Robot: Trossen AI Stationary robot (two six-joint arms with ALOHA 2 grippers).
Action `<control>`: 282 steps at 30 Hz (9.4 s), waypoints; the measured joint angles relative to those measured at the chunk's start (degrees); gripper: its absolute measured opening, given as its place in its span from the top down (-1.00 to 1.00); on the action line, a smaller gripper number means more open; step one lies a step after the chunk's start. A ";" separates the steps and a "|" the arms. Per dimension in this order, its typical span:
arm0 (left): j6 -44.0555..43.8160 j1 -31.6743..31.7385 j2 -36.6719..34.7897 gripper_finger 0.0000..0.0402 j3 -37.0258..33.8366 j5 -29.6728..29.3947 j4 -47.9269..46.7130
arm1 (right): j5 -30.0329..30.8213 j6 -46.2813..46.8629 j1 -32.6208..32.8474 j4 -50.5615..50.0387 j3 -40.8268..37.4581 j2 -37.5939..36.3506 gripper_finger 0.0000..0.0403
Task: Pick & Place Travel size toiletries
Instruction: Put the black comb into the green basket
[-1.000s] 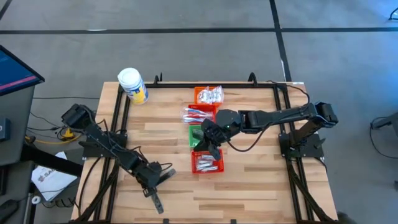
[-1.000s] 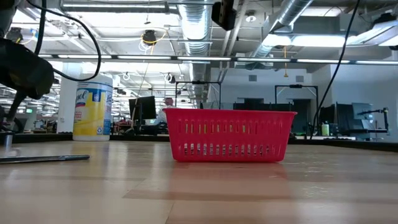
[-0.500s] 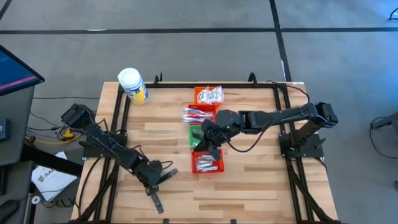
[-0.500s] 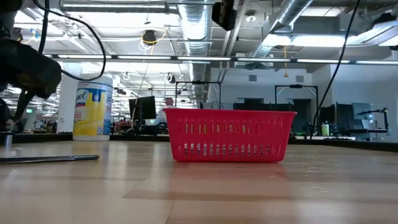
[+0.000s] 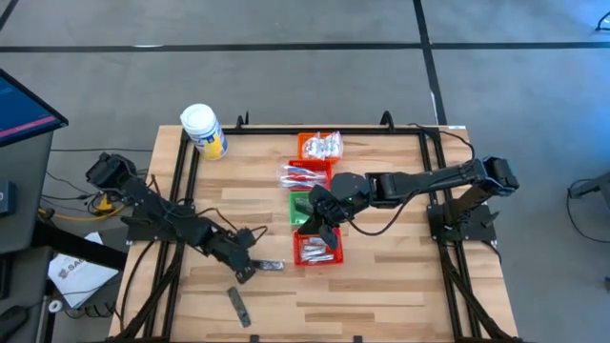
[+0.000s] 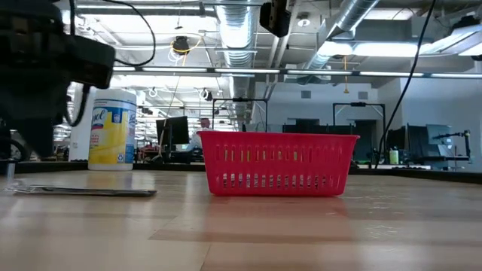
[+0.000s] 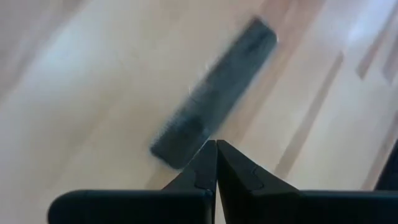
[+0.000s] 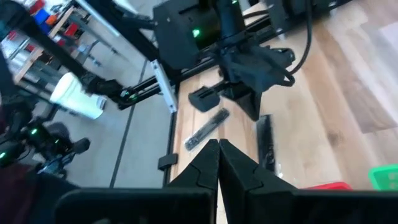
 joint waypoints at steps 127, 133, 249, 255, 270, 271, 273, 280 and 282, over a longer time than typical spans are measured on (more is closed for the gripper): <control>17.24 -1.34 41.11 1.00 41.86 7.06 5.00 | 27.40 1.61 31.53 23.71 -25.64 15.87 0.10; 17.25 -1.27 41.11 1.00 41.86 6.93 4.93 | 28.57 1.61 31.53 23.61 -25.64 15.87 0.14; -4.46 -7.09 45.70 1.00 41.97 -10.60 9.27 | 34.13 28.94 35.89 21.69 -19.07 20.61 -0.40; -4.35 -6.81 45.70 1.00 41.94 -10.67 9.27 | 31.93 30.61 35.52 21.83 -19.08 20.55 -0.40; -4.26 -5.69 45.70 1.00 41.90 -11.98 9.29 | 20.33 31.66 31.73 23.52 -19.08 20.41 -0.39; -4.26 -5.60 45.70 1.00 41.90 -12.01 9.31 | 19.62 31.66 31.54 23.54 -19.08 20.41 -0.39; -4.26 -5.25 45.70 1.00 41.90 -12.40 9.35 | 18.35 31.62 31.05 23.56 -19.08 20.41 -0.39; -3.79 -4.27 45.77 1.00 41.88 -13.84 9.38 | 16.71 31.13 30.56 24.34 -19.08 20.52 -0.39; -3.41 -4.15 45.77 1.00 41.86 -14.25 9.40 | 16.27 31.08 30.26 24.32 -19.08 20.55 -0.37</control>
